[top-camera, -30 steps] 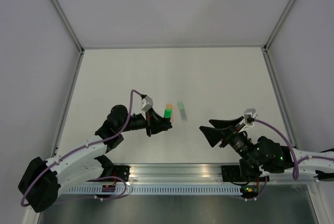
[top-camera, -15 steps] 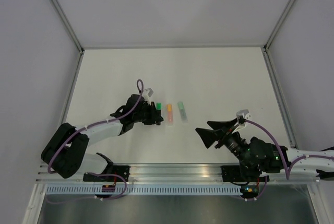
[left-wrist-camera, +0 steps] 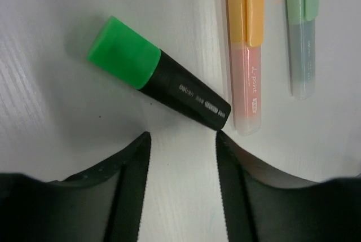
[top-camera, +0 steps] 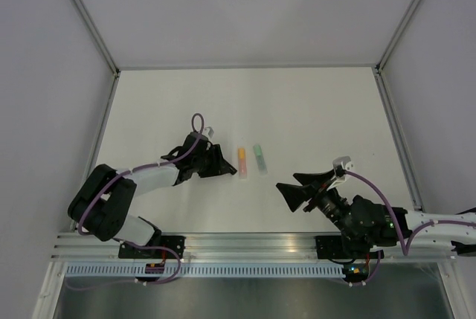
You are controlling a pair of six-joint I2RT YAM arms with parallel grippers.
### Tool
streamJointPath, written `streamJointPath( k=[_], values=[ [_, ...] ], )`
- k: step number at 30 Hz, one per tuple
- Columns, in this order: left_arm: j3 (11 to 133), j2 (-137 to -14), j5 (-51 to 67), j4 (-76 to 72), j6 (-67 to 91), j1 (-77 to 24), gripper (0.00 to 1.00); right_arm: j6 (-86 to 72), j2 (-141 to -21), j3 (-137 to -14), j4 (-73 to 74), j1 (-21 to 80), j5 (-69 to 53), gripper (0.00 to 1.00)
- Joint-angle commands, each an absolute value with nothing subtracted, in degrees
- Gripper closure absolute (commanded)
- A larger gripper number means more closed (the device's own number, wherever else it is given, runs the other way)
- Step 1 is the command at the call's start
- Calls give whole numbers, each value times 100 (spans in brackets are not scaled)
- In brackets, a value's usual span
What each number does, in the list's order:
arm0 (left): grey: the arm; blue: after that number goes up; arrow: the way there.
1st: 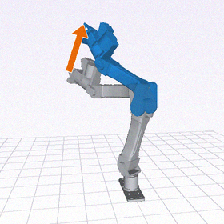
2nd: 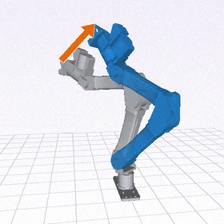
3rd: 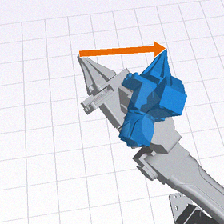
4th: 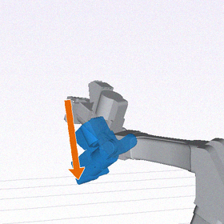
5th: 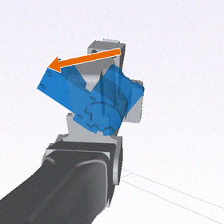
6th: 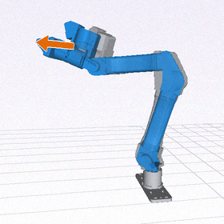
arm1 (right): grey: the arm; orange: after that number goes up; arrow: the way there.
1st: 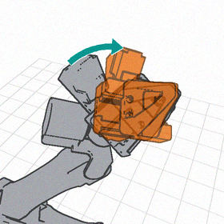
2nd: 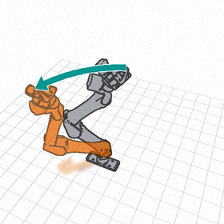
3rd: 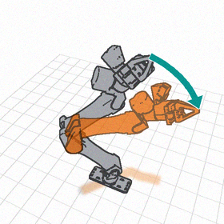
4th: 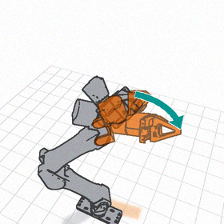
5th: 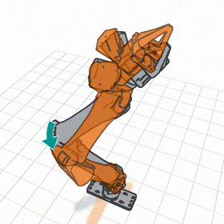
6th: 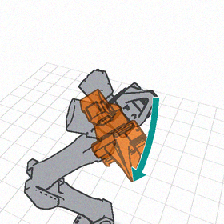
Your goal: Insert the pens into the pen caps
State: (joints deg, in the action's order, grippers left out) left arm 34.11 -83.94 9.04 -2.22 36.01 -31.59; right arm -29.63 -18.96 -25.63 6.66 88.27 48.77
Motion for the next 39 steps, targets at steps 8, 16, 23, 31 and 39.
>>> streamJointPath(
  k=[8, 16, 23, 31, 39],
  values=[
    [4051, -6892, -131, 1063, 3385, -3138, 29, -3032, -3091, -3145, 1043, 8833, 5299, 19],
    [3930, -5889, -404, 845, 3111, -3138, 23, -2971, -5464, -4517, 1389, 7298, 3414, 21],
    [3060, -5678, 17, -209, 2778, -3111, 23, -3014, -6195, -4395, 740, 5802, 1760, 32],
    [3278, -6986, 534, -122, 3664, -2593, 95, -3006, -6803, -4254, 334, 5432, 959, 33],
    [3366, -8199, 721, -369, 3937, -2391, 98, -2979, -6232, -3991, 281, 5423, 1108, 29]
  ],
)
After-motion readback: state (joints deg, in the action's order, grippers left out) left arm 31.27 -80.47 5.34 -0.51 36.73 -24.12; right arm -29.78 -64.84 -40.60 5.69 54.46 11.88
